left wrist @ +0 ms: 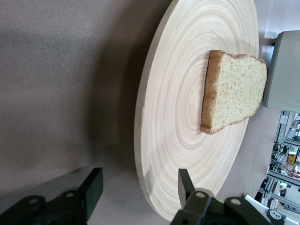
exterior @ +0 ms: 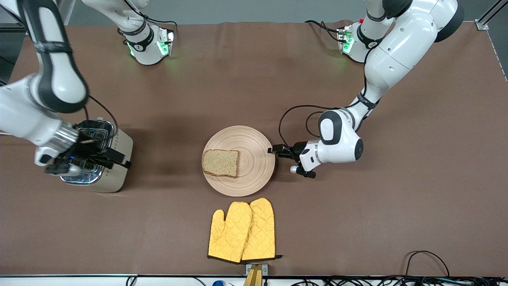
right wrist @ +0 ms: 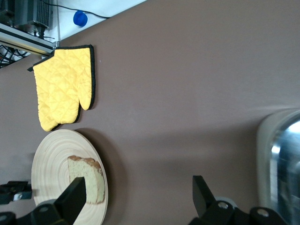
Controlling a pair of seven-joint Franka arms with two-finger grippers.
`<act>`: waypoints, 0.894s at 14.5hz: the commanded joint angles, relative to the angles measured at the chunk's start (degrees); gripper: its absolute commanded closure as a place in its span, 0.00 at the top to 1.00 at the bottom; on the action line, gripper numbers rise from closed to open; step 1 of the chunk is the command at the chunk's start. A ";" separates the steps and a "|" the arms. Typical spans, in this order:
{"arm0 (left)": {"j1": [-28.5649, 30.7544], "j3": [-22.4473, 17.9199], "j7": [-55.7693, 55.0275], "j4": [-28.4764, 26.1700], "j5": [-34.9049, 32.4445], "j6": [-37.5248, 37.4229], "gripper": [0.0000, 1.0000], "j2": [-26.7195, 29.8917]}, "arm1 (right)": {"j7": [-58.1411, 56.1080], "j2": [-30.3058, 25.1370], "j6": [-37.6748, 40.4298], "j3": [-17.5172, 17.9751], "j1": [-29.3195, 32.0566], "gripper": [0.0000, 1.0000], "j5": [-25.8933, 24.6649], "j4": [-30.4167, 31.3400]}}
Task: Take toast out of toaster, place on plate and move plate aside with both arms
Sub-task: 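Release the toast and withdraw the right gripper while the left grips the rim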
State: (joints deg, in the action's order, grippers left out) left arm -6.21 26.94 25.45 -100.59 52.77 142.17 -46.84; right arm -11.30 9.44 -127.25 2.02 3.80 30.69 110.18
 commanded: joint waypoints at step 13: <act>1.98 0.66 5.05 0.39 7.17 1.36 0.00 1.57 | 5.41 -15.59 31.26 -5.36 -0.99 1.00 -30.78 -13.66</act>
State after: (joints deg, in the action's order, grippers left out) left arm -5.66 28.03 30.17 -99.41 59.80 142.57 -47.75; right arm -7.22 -6.75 -99.40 -3.23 3.31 2.01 99.84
